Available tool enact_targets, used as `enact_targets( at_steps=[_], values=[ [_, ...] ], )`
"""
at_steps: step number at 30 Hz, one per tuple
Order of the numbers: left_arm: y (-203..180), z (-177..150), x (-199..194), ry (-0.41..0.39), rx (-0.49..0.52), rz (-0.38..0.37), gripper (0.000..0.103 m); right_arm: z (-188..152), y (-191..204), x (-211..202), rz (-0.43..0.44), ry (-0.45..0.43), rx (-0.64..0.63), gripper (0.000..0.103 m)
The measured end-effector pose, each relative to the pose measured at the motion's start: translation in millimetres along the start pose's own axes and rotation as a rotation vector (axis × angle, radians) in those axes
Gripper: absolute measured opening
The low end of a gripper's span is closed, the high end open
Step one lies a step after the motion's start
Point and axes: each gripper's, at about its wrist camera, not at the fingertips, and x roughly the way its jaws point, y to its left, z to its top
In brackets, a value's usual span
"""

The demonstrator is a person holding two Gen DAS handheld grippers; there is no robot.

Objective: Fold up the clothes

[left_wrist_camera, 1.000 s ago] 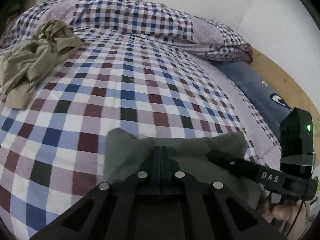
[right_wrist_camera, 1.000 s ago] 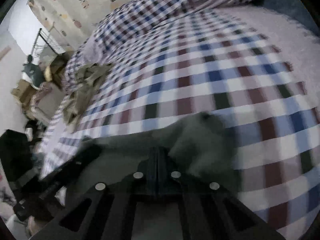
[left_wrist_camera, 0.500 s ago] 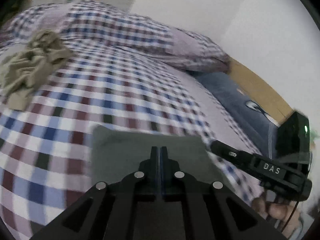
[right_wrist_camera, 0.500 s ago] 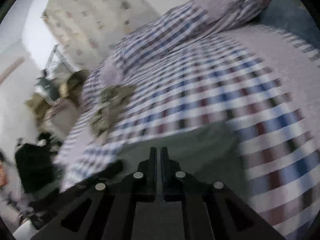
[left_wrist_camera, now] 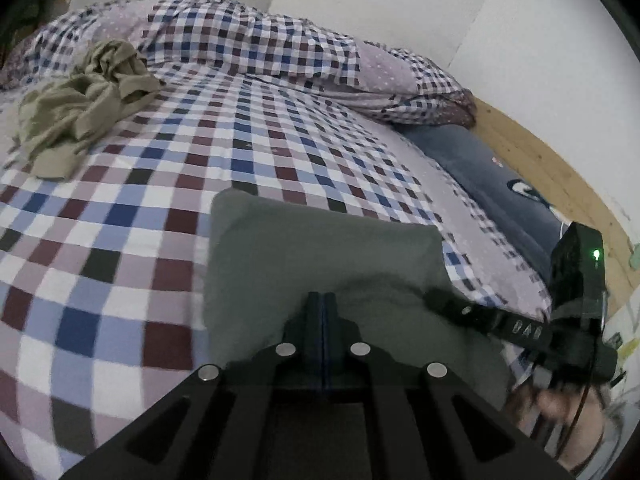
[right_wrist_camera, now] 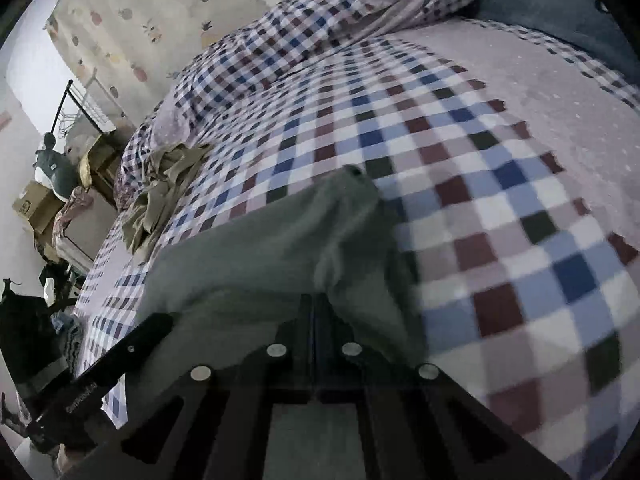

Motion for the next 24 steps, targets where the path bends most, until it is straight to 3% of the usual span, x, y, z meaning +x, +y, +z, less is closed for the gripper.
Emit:
enact_targets(
  at_steps=[1, 3, 7, 9, 12, 17, 19, 20, 24],
  values=[
    [-2, -2, -3, -0.002, 0.013, 0.013, 0.001, -3, 2, -9, -0.059, -0.014, -0.014, 0.0],
    [-6, -4, -17, -0.018, 0.001, 0.01, 0.0, -8, 8, -24, -0.075, -0.038, -0.015, 0.001],
    [-26, -14, -42, -0.038, 0.013, -0.1, 0.0, -26, 36, -52, 0.069, -0.065, -0.062, 0.001],
    [-39, -23, -36, -0.007, 0.054, -0.103, 0.0, -35, 48, -50, 0.123, -0.039, -0.091, 0.002],
    [-52, -38, -25, 0.042, 0.096, -0.082, 0.0, -49, 59, -32, 0.119, 0.016, -0.13, 0.001],
    [-44, -58, -22, 0.055, 0.086, -0.027, 0.0, -56, 24, -33, 0.089, 0.034, -0.059, 0.0],
    [-46, -66, -31, 0.045, 0.098, -0.001, 0.001, -61, 2, -50, 0.038, 0.011, -0.01, 0.0],
    [-43, -68, -35, 0.048, 0.089, 0.003, 0.001, -64, -11, -56, 0.061, 0.014, 0.036, 0.0],
    [-35, -78, -58, 0.052, 0.036, 0.01, 0.001, -72, -23, -89, -0.025, -0.023, 0.043, 0.0]
  ],
)
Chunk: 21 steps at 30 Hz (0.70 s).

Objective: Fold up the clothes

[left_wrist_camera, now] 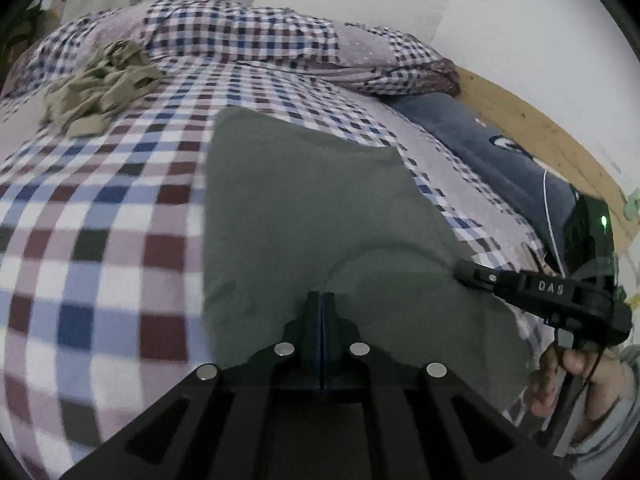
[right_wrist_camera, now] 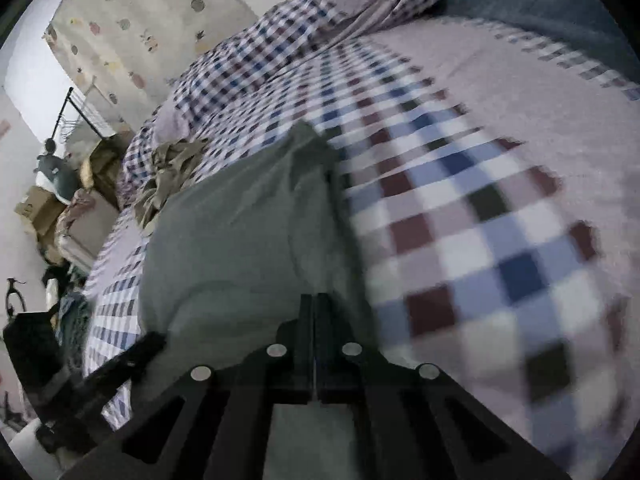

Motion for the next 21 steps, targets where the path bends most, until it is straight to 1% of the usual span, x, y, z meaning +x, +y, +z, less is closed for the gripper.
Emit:
enact_targets(
  at_steps=[1, 3, 4, 5, 6, 8, 9, 11, 12, 14, 16, 18, 21],
  values=[
    [2, -2, -9, -0.008, -0.029, -0.037, 0.0, -4, 1, -12, -0.017, -0.02, -0.007, 0.001],
    [6, -7, -28, -0.024, -0.088, -0.114, 0.0, -13, 10, -27, 0.007, -0.048, -0.025, 0.001],
    [0, -10, -35, -0.03, -0.091, -0.157, 0.0, -20, 19, -36, 0.044, -0.056, -0.037, 0.001],
    [-7, -13, -36, -0.027, -0.078, -0.176, 0.0, -25, 28, -39, 0.079, -0.06, -0.051, 0.001],
    [-13, -15, -38, -0.024, -0.063, -0.194, 0.0, -32, 44, -38, 0.121, -0.059, -0.077, 0.002],
    [-27, -21, -31, 0.0, -0.03, -0.208, 0.0, -46, 66, -32, 0.155, -0.034, -0.133, 0.002],
    [-32, -24, -26, 0.018, -0.015, -0.203, 0.0, -52, 76, -24, 0.156, -0.016, -0.163, 0.002],
    [-36, -33, -15, 0.055, 0.002, -0.165, 0.0, -63, 84, -12, 0.122, 0.019, -0.204, 0.002],
    [-38, -37, -10, 0.074, 0.01, -0.146, 0.0, -68, 79, -9, 0.098, 0.032, -0.203, 0.001],
    [-33, -43, -13, 0.072, -0.003, -0.142, 0.0, -69, 59, -10, 0.055, 0.038, -0.166, 0.0],
    [-29, -47, -22, 0.07, -0.001, -0.119, 0.0, -62, 32, -21, 0.012, 0.015, -0.088, 0.0],
    [-23, -51, -30, 0.066, 0.001, -0.091, 0.0, -56, 12, -32, -0.005, -0.004, -0.029, 0.0],
    [-7, -56, -44, 0.067, -0.025, -0.051, 0.0, -54, -9, -50, -0.081, -0.021, 0.032, 0.0]
  ],
)
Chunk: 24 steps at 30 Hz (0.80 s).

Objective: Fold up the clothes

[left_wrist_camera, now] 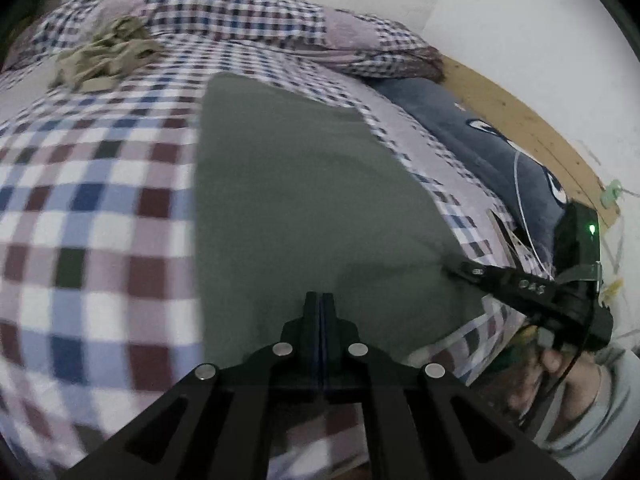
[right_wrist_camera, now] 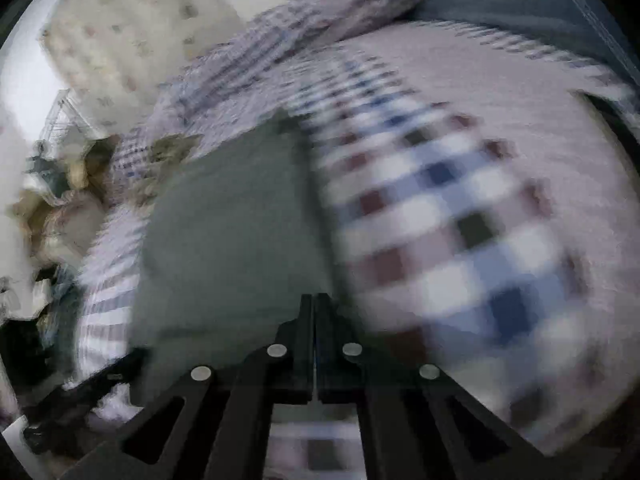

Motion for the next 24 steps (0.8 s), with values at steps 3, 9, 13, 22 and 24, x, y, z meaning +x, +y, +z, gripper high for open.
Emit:
enact_targets(
  at_steps=[3, 9, 13, 22, 24],
  values=[
    [21, -5, -20, -0.018, -0.073, 0.016, 0.0, -3, -7, -17, -0.045, -0.01, 0.023, 0.0],
    [46, -11, -53, -0.07, -0.207, -0.069, 0.0, -15, 40, -41, 0.055, -0.094, -0.095, 0.004],
    [38, -15, -45, -0.036, -0.189, -0.052, 0.0, -38, 96, -18, 0.139, -0.054, -0.269, 0.004],
    [67, -24, -37, -0.003, -0.335, -0.043, 0.0, -88, 161, 11, 0.162, -0.022, -0.484, 0.004],
    [63, -25, -34, 0.006, -0.316, -0.05, 0.0, -90, 159, 13, 0.168, -0.013, -0.474, 0.004]
  ],
)
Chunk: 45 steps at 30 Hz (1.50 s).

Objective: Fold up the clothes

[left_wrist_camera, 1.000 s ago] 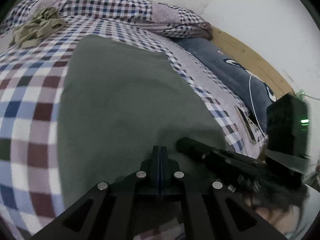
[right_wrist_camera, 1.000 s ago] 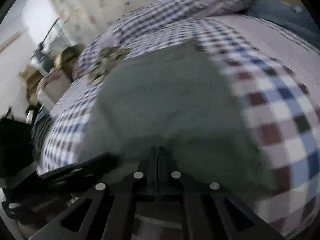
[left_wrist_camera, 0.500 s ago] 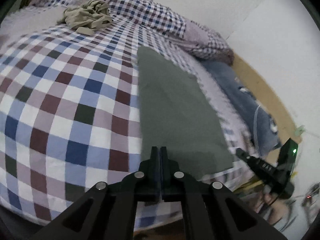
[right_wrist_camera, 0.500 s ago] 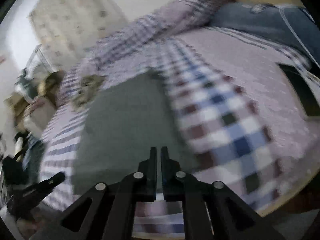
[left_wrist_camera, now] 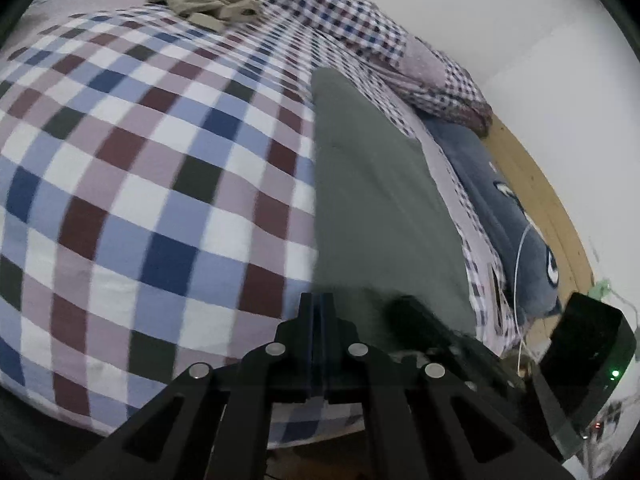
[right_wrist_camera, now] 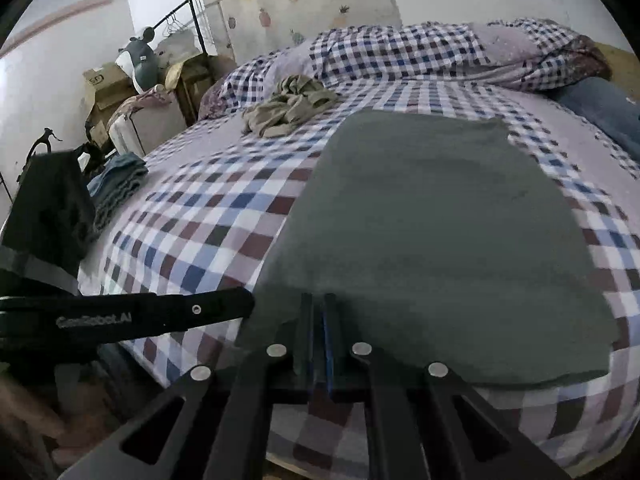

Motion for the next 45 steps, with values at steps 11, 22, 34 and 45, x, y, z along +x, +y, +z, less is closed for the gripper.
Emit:
enact_targets(
  at_steps=[11, 22, 34, 45],
  values=[
    [21, 6, -7, 0.019, -0.148, -0.128, 0.051, -3, -6, 2, 0.048, 0.009, 0.05, 0.004],
    [12, 5, 13, 0.088, -0.125, -0.116, 0.047, -1, -1, 2, 0.078, -0.006, 0.05, 0.004],
    [16, -1, 17, 0.103, -0.164, -0.079, 0.005, -8, -16, 2, -0.031, 0.024, 0.056, 0.0],
    [20, 0, 15, 0.108, -0.196, -0.078, 0.005, -12, -114, -42, -0.263, -0.001, 0.32, 0.0]
  ],
)
